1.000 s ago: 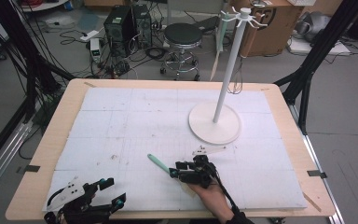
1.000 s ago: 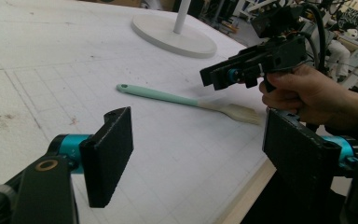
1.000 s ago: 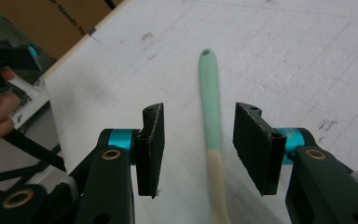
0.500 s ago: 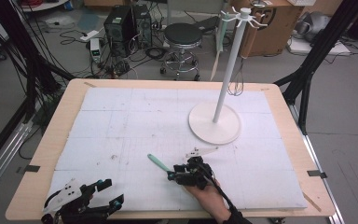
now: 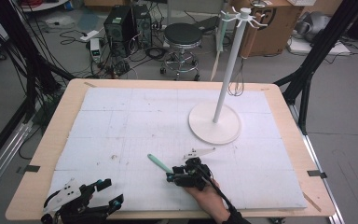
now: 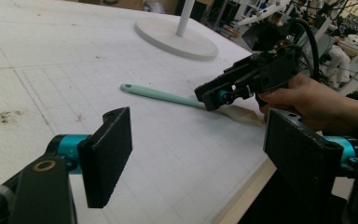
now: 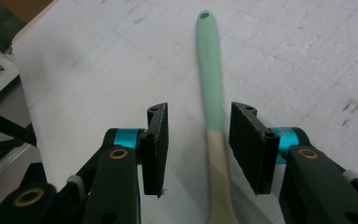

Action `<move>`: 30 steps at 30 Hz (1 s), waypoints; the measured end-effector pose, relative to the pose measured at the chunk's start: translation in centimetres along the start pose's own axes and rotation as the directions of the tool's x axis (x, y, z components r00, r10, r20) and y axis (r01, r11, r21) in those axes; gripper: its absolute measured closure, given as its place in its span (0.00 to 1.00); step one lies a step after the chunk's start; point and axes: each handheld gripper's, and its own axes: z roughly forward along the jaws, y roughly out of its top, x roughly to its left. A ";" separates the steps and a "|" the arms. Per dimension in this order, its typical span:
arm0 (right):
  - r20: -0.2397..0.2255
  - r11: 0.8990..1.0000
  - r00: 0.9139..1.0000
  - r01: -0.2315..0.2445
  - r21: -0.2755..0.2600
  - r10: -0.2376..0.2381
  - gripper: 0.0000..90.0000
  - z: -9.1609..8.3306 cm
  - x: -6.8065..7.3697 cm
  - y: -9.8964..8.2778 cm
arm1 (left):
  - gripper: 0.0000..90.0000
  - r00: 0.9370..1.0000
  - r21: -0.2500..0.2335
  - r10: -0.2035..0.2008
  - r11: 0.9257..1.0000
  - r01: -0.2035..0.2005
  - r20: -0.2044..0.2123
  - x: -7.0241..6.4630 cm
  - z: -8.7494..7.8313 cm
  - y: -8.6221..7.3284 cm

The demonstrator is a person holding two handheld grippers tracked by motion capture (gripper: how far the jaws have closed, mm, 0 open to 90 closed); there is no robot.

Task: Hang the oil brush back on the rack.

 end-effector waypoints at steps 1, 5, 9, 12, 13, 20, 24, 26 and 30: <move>0.001 1.000 1.000 0.006 0.000 -0.006 0.63 0.0 0.0 0.0 | 0.27 1.000 0.001 0.001 1.000 -0.001 -0.001 0.0 0.0 0.0; 0.015 1.000 1.000 0.016 0.003 -0.016 0.65 0.1 0.1 0.0 | 0.27 1.000 0.000 0.001 1.000 -0.001 0.000 -0.1 0.0 0.0; 0.028 1.000 0.999 0.024 0.005 -0.024 0.67 0.1 0.2 0.0 | 0.27 1.000 -0.001 -0.001 1.000 0.001 -0.002 -0.1 -0.1 0.0; 0.043 1.000 0.999 0.026 0.010 -0.026 0.72 0.1 0.2 0.0 | 0.27 1.000 0.000 0.001 1.000 -0.001 -0.001 -0.1 -0.1 0.0; 0.047 0.999 0.998 0.029 0.014 -0.029 0.73 0.2 0.2 0.1 | 0.27 1.000 -0.001 0.001 1.000 -0.001 0.000 -0.1 0.0 0.0; 0.079 0.999 0.996 0.043 0.032 -0.046 0.82 0.2 0.3 0.2 | 0.27 1.000 0.004 0.005 1.000 -0.005 0.000 -0.2 0.1 0.0; 0.092 0.998 0.994 0.054 0.042 -0.057 0.85 0.3 0.3 0.3 | 0.27 1.000 0.005 0.005 1.000 -0.005 0.004 -0.4 0.1 0.0; 0.099 0.998 0.993 0.054 0.044 -0.058 0.86 0.3 0.3 0.3 | 0.27 1.000 0.004 0.005 1.000 -0.005 0.004 -0.3 0.1 0.0; 0.107 0.997 0.992 0.066 0.047 -0.071 0.86 0.4 0.5 0.3 | 0.27 1.000 0.005 0.001 1.000 -0.001 0.008 -0.3 0.1 0.0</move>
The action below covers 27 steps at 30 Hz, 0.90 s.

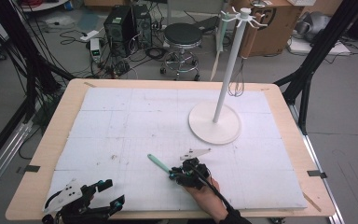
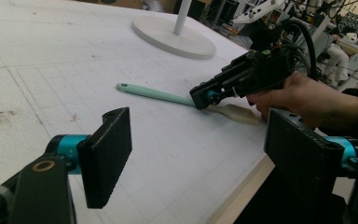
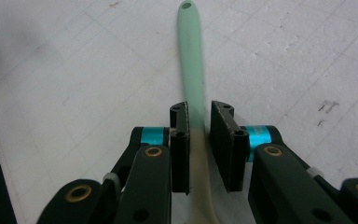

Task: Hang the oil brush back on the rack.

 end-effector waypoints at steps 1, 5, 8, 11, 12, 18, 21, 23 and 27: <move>0.004 1.000 1.000 -0.003 0.001 0.003 0.87 0.0 0.0 0.0 | 0.27 1.000 -0.001 0.002 1.000 -0.002 0.001 0.0 0.0 0.0; 0.006 1.000 1.000 0.005 0.010 -0.005 0.89 0.1 0.0 0.1 | 0.27 1.000 0.002 0.003 1.000 -0.003 0.003 -0.1 0.1 0.0; 0.011 1.000 1.000 0.010 0.010 -0.010 0.90 0.1 0.0 0.1 | 0.27 1.000 0.004 0.001 1.000 -0.001 0.000 -0.1 0.1 0.0; 0.010 1.000 1.000 0.019 0.007 -0.019 0.91 0.1 0.0 0.1 | 0.27 1.000 0.006 -0.004 1.000 0.004 0.001 -0.1 0.2 -0.1; 0.013 1.000 1.000 0.021 0.008 -0.022 0.92 0.0 0.0 0.1 | 0.27 1.000 0.006 -0.002 1.000 0.002 0.003 0.0 0.2 -0.1; -0.020 1.000 1.000 -0.010 0.000 0.010 0.92 -0.1 -0.5 0.1 | 0.27 1.000 0.005 -0.003 1.000 0.003 -0.002 0.1 0.1 -0.2; -0.041 1.000 0.999 -0.014 -0.015 0.013 0.92 -0.2 -0.7 0.1 | 0.27 1.000 0.001 -0.010 1.000 0.010 -0.006 0.2 0.0 -0.2; -0.054 0.999 0.998 -0.018 -0.047 0.015 0.92 -0.5 -0.8 0.0 | 0.27 1.000 0.000 -0.011 1.000 0.011 -0.009 0.3 -0.1 -0.2; -0.068 0.995 0.997 -0.032 -0.098 0.026 0.92 -1.5 -1.3 0.1 | 0.27 1.000 -0.001 -0.011 1.000 0.011 -0.008 0.3 -0.2 -0.3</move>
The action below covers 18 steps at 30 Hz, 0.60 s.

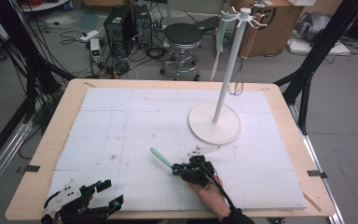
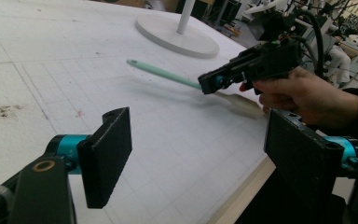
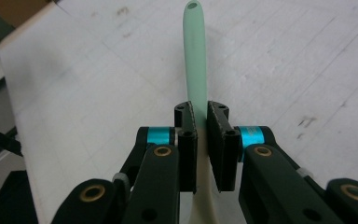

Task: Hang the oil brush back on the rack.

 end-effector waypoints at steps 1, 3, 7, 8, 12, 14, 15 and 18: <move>-0.004 1.000 1.000 -0.008 -0.013 0.008 0.92 -0.3 -0.1 0.0 | 0.27 1.000 0.001 -0.001 1.000 0.001 0.000 0.0 0.0 0.0; -0.009 0.999 1.000 -0.013 -0.037 0.012 0.92 -1.0 -0.3 0.1 | 0.27 1.000 0.002 0.002 1.000 -0.002 -0.003 0.0 0.0 0.0; -0.028 0.996 0.999 -0.028 -0.090 0.025 0.92 -2.3 -0.7 0.2 | 0.27 1.000 0.006 0.002 1.000 -0.002 -0.002 -0.1 0.0 -0.1; -0.027 0.995 0.999 -0.028 -0.095 0.026 0.92 -2.6 -0.8 0.3 | 0.27 1.000 0.008 0.005 1.000 -0.005 -0.002 -0.1 0.1 -0.1; -0.031 0.989 0.999 -0.034 -0.144 0.030 0.92 -3.9 -1.3 0.4 | 0.27 1.000 0.010 0.003 1.000 -0.003 0.000 -0.1 0.2 -0.1; -0.036 0.984 0.999 -0.045 -0.171 0.039 0.92 -4.6 -1.6 0.5 | 0.27 1.000 0.011 0.005 1.000 -0.005 -0.002 -0.1 0.2 -0.1; -0.042 0.981 0.998 -0.044 -0.187 0.037 0.92 -4.9 -1.8 0.6 | 0.27 1.000 0.012 0.004 1.000 -0.004 -0.002 -0.1 0.2 -0.1; -0.052 0.972 0.997 -0.061 -0.227 0.051 0.92 -6.0 -2.2 0.9 | 0.27 1.000 0.012 -0.001 1.000 0.001 -0.001 -0.1 0.3 -0.1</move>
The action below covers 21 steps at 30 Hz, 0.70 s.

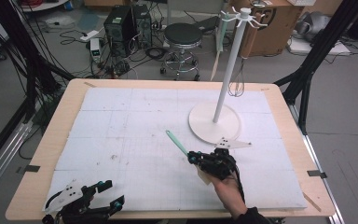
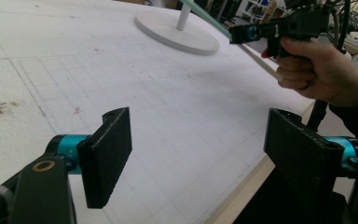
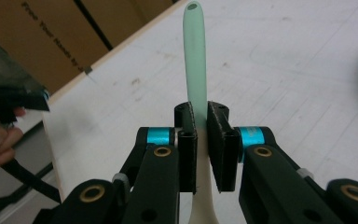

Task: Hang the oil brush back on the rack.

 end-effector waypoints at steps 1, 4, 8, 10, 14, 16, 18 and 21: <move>0.003 1.000 1.000 -0.001 -0.018 0.001 0.92 -0.3 -0.1 0.2 | 0.27 1.000 0.001 0.002 1.000 -0.002 0.000 0.0 0.0 0.0; -0.001 0.997 1.000 -0.017 -0.076 0.017 0.92 -1.5 -0.4 0.9 | 0.27 1.000 0.005 0.006 1.000 -0.006 -0.003 0.0 0.0 0.0; 0.004 0.990 1.000 -0.018 -0.137 0.019 0.92 -2.9 -0.7 1.8 | 0.27 1.000 0.007 0.005 1.000 -0.005 0.000 0.0 0.1 0.0; 0.006 0.986 1.000 -0.017 -0.167 0.018 0.92 -3.5 -0.8 2.3 | 0.27 1.000 0.008 0.006 1.000 -0.006 -0.002 0.0 0.2 -0.1; 0.000 0.976 1.000 -0.022 -0.218 0.022 0.92 -4.4 -0.9 3.1 | 0.27 1.000 0.012 0.003 1.000 -0.003 -0.002 0.0 0.2 -0.1; -0.002 0.969 1.000 -0.019 -0.247 0.019 0.92 -4.9 -0.8 3.6 | 0.27 1.000 0.011 0.004 1.000 -0.004 -0.001 0.0 0.2 -0.1; -0.009 0.962 1.000 -0.020 -0.272 0.018 0.92 -5.3 -0.7 4.2 | 0.27 1.000 0.010 0.005 1.000 -0.005 -0.003 0.0 0.2 -0.1; -0.015 0.949 1.000 -0.016 -0.316 0.012 0.92 -5.9 -0.6 5.0 | 0.27 1.000 0.009 0.004 1.000 -0.004 -0.003 0.0 0.2 -0.1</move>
